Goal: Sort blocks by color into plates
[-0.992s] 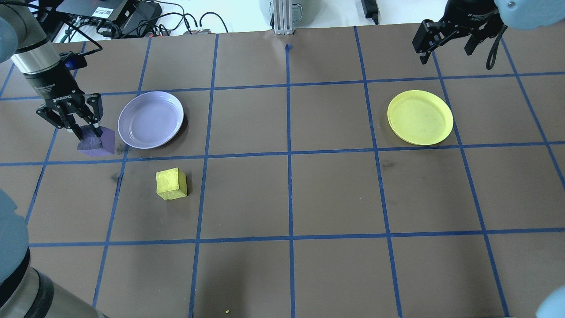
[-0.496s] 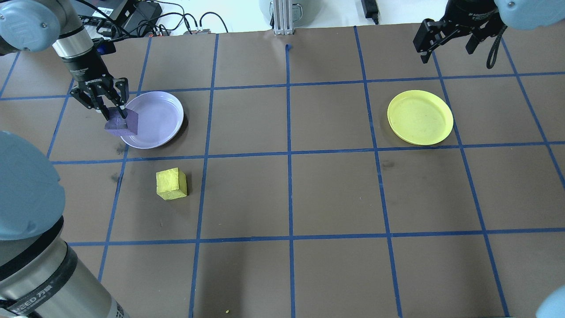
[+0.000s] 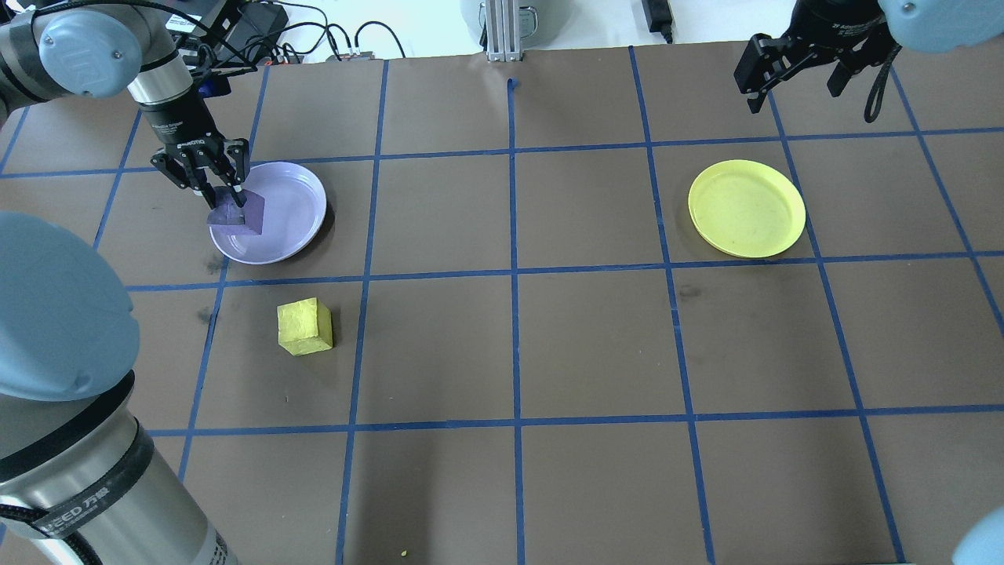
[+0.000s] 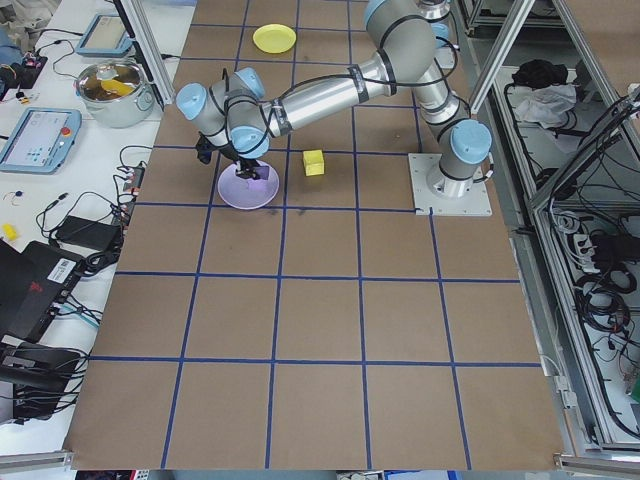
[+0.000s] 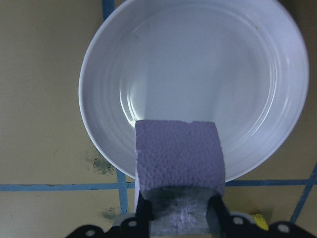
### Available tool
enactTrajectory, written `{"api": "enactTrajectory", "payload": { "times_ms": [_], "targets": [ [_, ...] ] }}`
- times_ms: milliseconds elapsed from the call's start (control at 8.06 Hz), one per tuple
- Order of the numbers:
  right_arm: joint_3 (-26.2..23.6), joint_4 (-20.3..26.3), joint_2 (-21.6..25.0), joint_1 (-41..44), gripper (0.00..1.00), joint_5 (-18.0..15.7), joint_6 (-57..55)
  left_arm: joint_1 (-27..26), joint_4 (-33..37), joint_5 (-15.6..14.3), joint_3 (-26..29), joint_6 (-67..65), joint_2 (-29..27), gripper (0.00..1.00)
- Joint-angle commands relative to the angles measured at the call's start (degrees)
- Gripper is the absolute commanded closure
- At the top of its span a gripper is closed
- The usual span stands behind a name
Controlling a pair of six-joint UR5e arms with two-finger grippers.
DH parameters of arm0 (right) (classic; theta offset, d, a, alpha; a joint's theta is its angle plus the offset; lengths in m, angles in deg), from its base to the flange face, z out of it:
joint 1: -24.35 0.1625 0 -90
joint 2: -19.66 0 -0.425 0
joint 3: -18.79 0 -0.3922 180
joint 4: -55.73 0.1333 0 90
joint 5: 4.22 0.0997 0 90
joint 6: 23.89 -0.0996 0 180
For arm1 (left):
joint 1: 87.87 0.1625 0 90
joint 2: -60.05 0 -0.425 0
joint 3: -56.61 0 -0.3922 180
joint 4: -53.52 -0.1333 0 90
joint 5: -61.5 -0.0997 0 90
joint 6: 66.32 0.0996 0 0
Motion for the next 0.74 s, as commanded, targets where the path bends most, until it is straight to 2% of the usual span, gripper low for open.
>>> {"api": "enactTrajectory", "payload": {
  "times_ms": [0,124,248,496,620],
  "targets": [
    [0.00,0.05,0.00,0.00,0.00,0.34,0.00,-0.42,-4.12,0.87,-0.03,0.27,-1.31,0.71],
    [0.00,0.14,0.00,0.00,0.00,0.08,0.00,-0.42,-4.74,0.88,-0.04,0.18,-1.76,0.68],
    [0.00,0.31,0.00,0.00,0.00,-0.01,0.00,-0.51,-6.14,0.79,-0.04,0.18,-1.76,0.50],
    [0.00,0.31,0.00,0.00,0.00,0.51,0.00,-0.51,-13.07,1.14,-0.38,0.18,-1.76,0.00],
    [0.00,0.23,0.00,0.00,0.00,0.60,0.00,-0.51,-13.10,2.01,-0.39,0.18,-1.67,0.00]
  ]
}}
